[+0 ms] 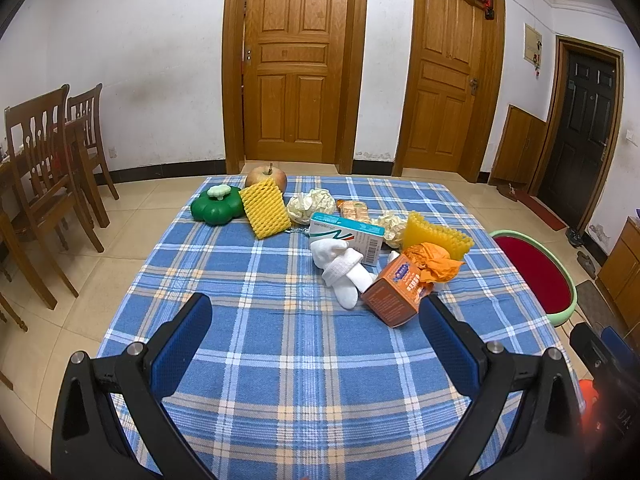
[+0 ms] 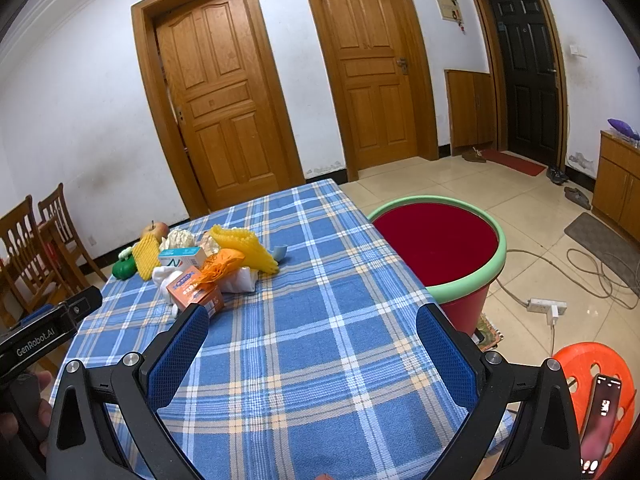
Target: Collect trash
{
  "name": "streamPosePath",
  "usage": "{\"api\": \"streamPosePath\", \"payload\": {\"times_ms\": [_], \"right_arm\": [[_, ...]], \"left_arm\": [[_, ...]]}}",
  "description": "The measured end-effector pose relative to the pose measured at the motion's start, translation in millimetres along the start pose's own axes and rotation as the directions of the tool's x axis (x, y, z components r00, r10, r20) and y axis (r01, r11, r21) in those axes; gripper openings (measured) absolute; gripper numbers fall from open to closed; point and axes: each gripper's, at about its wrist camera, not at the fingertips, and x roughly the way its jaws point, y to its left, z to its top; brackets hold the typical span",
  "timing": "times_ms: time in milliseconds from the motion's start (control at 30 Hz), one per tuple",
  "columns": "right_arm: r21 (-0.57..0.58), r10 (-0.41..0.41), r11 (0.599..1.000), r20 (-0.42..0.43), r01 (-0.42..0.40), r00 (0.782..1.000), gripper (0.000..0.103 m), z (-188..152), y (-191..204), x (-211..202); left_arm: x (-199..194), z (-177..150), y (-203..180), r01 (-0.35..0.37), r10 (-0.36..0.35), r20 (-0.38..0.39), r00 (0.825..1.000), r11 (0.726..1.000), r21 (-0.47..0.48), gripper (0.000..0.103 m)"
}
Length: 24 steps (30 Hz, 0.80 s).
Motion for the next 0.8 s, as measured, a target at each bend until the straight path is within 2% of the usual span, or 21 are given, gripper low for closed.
{"api": "streamPosePath", "payload": {"times_ms": [433,800], "right_arm": [[-0.021,-0.013,1.0,-0.019,0.013,1.0,0.103,2,6,8],[-0.042,0.006,0.999,-0.089,-0.01,0.996,0.103,24,16,44]], "left_arm": [[20,10,17,-0.024,0.024,-0.022,0.999,1.0,-0.003,0.101],[63,31,42,-0.055,0.051,-0.098,0.994,0.998,-0.039,0.101]]}}
